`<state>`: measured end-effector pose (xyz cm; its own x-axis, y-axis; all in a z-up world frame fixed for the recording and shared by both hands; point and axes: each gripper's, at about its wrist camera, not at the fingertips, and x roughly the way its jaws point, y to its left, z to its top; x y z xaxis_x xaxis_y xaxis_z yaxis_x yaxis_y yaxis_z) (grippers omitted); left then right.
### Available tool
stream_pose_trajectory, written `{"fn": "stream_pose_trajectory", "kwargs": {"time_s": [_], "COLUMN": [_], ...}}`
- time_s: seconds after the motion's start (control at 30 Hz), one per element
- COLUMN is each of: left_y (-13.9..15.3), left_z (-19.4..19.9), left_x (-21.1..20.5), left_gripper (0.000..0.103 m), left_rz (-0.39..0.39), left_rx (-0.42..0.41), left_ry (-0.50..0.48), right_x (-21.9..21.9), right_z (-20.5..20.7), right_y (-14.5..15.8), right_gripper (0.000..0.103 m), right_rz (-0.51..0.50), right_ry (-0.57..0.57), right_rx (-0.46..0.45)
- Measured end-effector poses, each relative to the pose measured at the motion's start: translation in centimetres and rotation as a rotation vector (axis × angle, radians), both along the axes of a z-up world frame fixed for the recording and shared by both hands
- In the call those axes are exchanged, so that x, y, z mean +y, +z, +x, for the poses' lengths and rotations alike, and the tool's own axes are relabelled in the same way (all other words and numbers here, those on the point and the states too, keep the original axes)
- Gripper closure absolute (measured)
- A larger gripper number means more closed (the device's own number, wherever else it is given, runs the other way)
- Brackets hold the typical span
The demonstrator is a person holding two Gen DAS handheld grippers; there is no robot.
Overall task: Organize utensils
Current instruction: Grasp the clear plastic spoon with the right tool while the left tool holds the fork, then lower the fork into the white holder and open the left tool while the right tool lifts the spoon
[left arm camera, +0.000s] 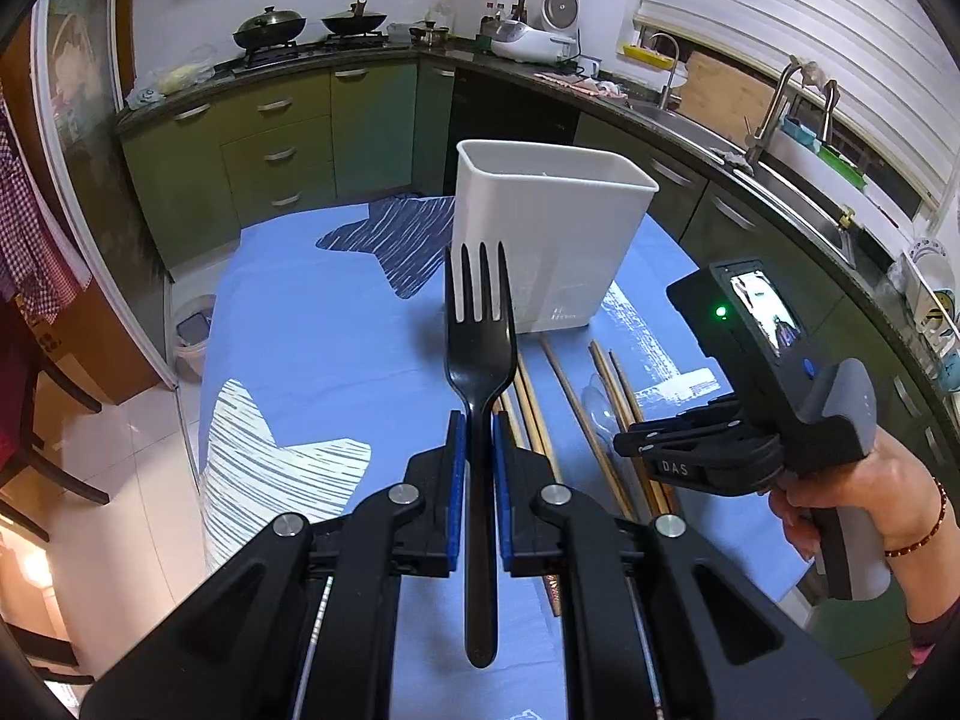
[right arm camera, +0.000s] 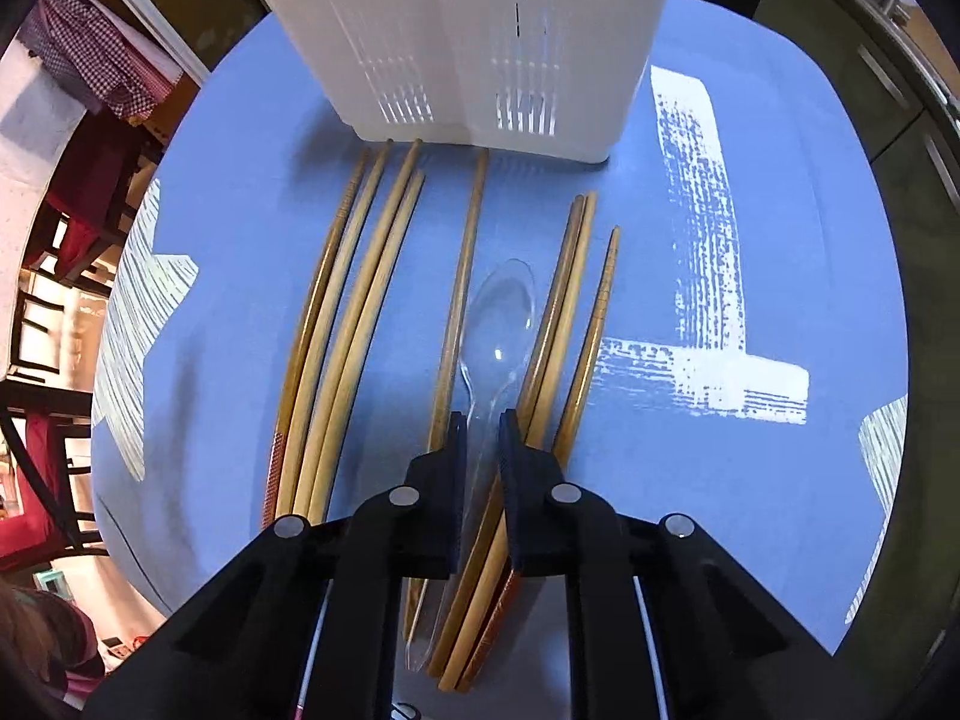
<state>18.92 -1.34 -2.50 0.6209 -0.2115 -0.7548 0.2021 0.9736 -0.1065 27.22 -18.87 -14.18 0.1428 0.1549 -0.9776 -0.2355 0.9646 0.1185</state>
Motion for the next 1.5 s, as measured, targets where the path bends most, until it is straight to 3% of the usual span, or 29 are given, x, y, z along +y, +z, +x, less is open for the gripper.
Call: {"fn": "stream_pose_trajectory", "kwargs": {"time_s": [0.37,0.5,0.67,0.9,1.13,1.27,1.5], "left_y": [0.0,-0.1,0.9,6.6,11.4,11.5,9.0], "left_z": [0.1,0.1,0.3,2.2,7.8,11.3,15.3], "left_x": [0.3,0.3,0.7,-0.2,-2.8,-4.5,-6.5], "left_gripper": [0.094,0.094,0.094,0.094,0.094,0.094,0.094], "left_rz": [0.001,-0.001,-0.012,-0.054,-0.13,-0.124,-0.086], "left_rx": [-0.001,-0.002,-0.021,-0.146,-0.287,-0.383,-0.533], "left_ry": [0.001,0.002,0.005,0.004,-0.008,0.027,0.088], "right_x": [0.7,1.0,0.1,-4.4,-7.3,-9.4,-11.3], "right_z": [0.8,0.3,-1.2,-4.1,-6.2,-7.1,-7.8], "right_y": [-0.9,-0.5,2.5,7.9,10.6,11.3,11.9], "right_gripper": [0.09,0.091,0.094,0.094,0.094,0.094,0.094], "right_rz": [-0.008,-0.021,0.072,0.261,0.329,0.354,0.36], "right_ry": [-0.006,0.009,0.014,-0.024,-0.053,-0.065,-0.083], "right_rx": [0.06,0.02,-0.085,-0.267,-0.382,-0.416,-0.469]}}
